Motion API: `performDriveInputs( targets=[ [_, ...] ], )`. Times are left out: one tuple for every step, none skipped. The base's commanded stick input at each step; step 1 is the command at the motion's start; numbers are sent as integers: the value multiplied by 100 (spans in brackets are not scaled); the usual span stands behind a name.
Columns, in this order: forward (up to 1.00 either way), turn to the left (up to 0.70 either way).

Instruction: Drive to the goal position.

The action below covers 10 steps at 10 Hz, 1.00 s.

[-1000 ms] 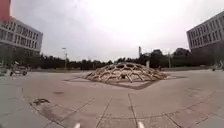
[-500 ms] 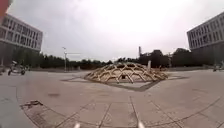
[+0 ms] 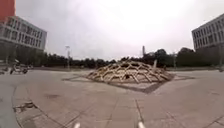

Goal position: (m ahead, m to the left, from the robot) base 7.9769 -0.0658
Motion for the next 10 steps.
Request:
performDriveInputs(
  targets=[
    [50, 25],
    [50, 25],
    [50, 25],
    [50, 25],
    [50, 25],
    [50, 25],
    [50, 25],
    [50, 25],
    [50, 25],
    [50, 25]
  ],
)
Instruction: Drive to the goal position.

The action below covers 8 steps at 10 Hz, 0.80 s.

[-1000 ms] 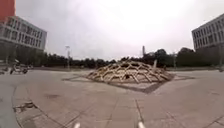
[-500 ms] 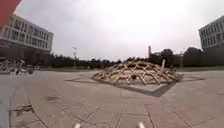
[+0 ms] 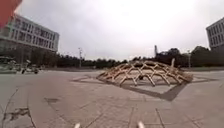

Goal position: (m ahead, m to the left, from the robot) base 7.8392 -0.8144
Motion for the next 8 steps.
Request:
performDriveInputs(
  targets=[
    [50, 25],
    [50, 25],
    [50, 25],
    [50, 25],
    [50, 25],
    [50, 25],
    [50, 25],
    [50, 25]
  ],
)
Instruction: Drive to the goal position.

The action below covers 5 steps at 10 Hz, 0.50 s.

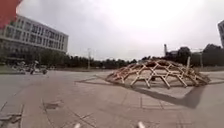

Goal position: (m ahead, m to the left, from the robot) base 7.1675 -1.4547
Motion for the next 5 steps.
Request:
performDriveInputs(
  targets=[
    [50, 25],
    [50, 25],
    [50, 25],
    [50, 25],
    [50, 25]
  ],
)
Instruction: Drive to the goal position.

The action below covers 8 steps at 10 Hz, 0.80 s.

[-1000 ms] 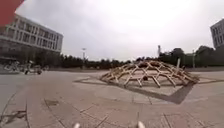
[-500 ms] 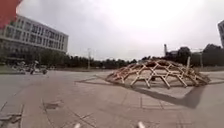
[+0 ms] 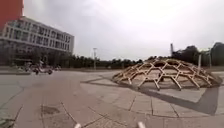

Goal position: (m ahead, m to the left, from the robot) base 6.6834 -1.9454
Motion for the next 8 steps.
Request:
performDriveInputs(
  targets=[
    [50, 25],
    [50, 25],
    [50, 25],
    [50, 25],
    [50, 25],
    [50, 25],
    [50, 25],
    [50, 25]
  ],
)
